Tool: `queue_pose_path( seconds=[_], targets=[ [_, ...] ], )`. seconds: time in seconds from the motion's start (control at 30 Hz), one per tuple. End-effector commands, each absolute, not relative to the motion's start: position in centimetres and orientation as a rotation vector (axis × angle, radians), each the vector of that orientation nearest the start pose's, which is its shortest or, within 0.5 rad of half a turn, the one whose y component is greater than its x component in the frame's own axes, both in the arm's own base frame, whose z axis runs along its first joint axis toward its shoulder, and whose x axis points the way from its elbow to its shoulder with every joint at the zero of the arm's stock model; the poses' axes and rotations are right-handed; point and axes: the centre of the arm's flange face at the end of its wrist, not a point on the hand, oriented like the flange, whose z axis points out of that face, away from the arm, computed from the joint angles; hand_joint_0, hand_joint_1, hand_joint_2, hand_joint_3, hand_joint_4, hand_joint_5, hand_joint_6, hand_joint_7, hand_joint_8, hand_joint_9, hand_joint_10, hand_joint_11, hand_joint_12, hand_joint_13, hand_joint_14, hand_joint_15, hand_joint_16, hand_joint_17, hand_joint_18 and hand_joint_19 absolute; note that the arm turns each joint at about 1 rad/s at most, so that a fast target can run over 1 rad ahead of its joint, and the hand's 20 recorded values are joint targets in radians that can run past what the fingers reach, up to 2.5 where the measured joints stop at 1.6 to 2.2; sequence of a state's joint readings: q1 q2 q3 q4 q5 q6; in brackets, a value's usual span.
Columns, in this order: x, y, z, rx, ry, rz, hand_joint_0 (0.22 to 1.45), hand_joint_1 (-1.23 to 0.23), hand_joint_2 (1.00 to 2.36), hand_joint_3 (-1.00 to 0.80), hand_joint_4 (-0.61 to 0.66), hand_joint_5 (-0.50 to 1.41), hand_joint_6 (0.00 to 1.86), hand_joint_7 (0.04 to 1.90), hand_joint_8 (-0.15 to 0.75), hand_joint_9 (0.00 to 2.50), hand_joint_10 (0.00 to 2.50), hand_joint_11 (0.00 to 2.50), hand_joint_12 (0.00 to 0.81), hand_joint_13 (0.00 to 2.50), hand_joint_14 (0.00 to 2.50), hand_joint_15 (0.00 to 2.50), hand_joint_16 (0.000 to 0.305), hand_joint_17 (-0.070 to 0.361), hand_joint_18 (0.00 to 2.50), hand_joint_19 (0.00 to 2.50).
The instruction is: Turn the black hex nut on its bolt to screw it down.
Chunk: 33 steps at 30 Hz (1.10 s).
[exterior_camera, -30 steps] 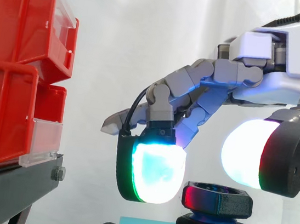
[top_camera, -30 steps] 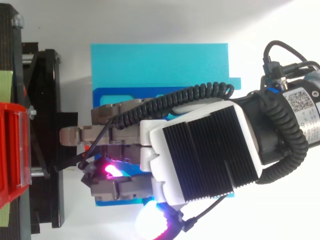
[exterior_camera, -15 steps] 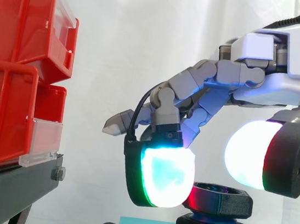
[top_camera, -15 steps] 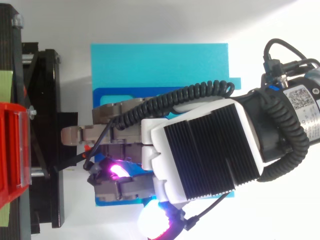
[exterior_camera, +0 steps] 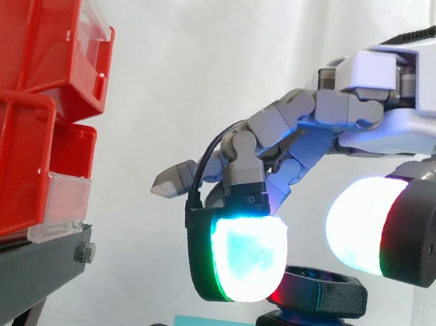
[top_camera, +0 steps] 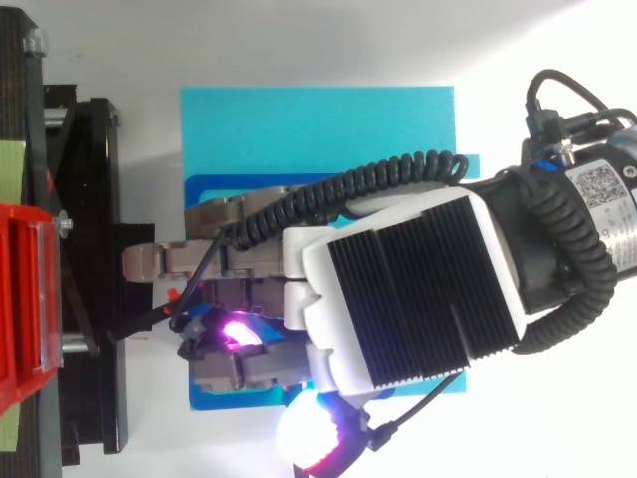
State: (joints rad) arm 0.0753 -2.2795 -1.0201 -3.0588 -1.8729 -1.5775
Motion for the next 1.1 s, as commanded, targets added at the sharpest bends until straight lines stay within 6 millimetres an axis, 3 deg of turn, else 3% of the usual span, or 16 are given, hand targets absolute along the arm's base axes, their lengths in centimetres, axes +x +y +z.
queue_pose_path(
  seconds=[0.0, 0.57, 0.83, 1.07],
  targets=[
    [75.7, -4.8, 31.7, -0.304, 1.623, 0.299, 0.56, -0.32, 1.0, -0.5, 0.21, -0.06, 0.77, 1.07, 0.296, 0.85, 0.01, 0.21, 0.331, 0.39, 0.0, 0.0, 0.048, 0.108, 0.51, 0.32],
    [76.0, -5.5, 31.8, -0.309, 1.587, 0.291, 0.56, -0.32, 1.0, -0.5, 0.2, -0.06, 0.77, 1.06, 0.295, 0.86, 0.01, 0.22, 0.331, 0.39, 0.0, 0.0, 0.048, 0.108, 0.51, 0.31],
    [76.0, -5.2, 30.2, -0.312, 1.559, 0.291, 0.56, -0.32, 1.0, -0.5, 0.21, -0.06, 0.76, 1.06, 0.298, 0.86, 0.01, 0.21, 0.331, 0.39, 0.0, 0.0, 0.048, 0.108, 0.51, 0.31],
    [76.0, -5.5, 30.0, -0.309, 1.551, 0.288, 0.56, -0.32, 1.0, -0.5, 0.21, -0.06, 0.76, 1.06, 0.296, 0.85, 0.01, 0.22, 0.331, 0.39, 0.0, 0.0, 0.048, 0.108, 0.51, 0.32]
  ],
)
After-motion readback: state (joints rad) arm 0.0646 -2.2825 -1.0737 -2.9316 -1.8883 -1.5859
